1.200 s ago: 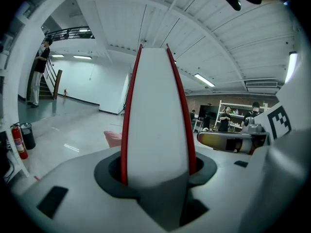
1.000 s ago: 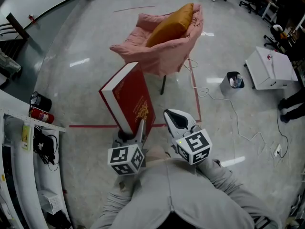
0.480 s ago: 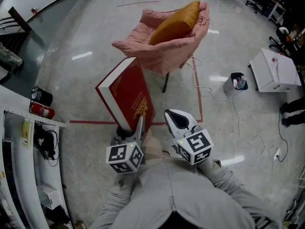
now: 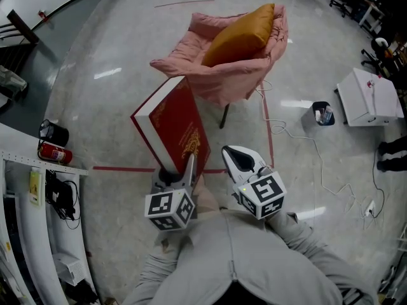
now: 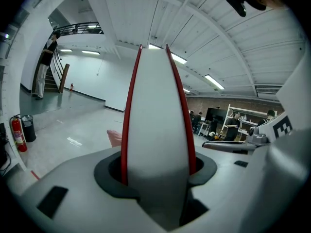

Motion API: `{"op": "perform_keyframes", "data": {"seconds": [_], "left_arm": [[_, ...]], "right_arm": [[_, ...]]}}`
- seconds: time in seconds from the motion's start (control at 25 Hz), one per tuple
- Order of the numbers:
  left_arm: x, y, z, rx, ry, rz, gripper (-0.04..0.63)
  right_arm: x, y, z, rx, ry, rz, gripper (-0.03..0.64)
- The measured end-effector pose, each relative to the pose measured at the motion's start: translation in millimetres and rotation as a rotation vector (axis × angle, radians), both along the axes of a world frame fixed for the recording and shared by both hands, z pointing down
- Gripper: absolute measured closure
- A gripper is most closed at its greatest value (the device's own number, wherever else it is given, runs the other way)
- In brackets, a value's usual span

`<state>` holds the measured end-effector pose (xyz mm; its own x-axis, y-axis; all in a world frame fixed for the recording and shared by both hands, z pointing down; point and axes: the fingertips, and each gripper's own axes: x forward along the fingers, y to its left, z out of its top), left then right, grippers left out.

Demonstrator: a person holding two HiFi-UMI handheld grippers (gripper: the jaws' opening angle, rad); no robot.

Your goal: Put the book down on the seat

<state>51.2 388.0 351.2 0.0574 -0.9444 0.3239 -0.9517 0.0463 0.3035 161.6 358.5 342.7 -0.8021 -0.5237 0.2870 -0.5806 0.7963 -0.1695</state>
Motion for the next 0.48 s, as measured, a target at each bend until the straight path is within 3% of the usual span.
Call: {"op": "perform_keyframes", "data": {"seconds": [0.48], "left_arm": [[-66, -88, -6, -0.017, 0.004, 0.024, 0.356]], "right_arm": [[-67, -92, -11, 0.004, 0.013, 0.025, 0.617]]}}
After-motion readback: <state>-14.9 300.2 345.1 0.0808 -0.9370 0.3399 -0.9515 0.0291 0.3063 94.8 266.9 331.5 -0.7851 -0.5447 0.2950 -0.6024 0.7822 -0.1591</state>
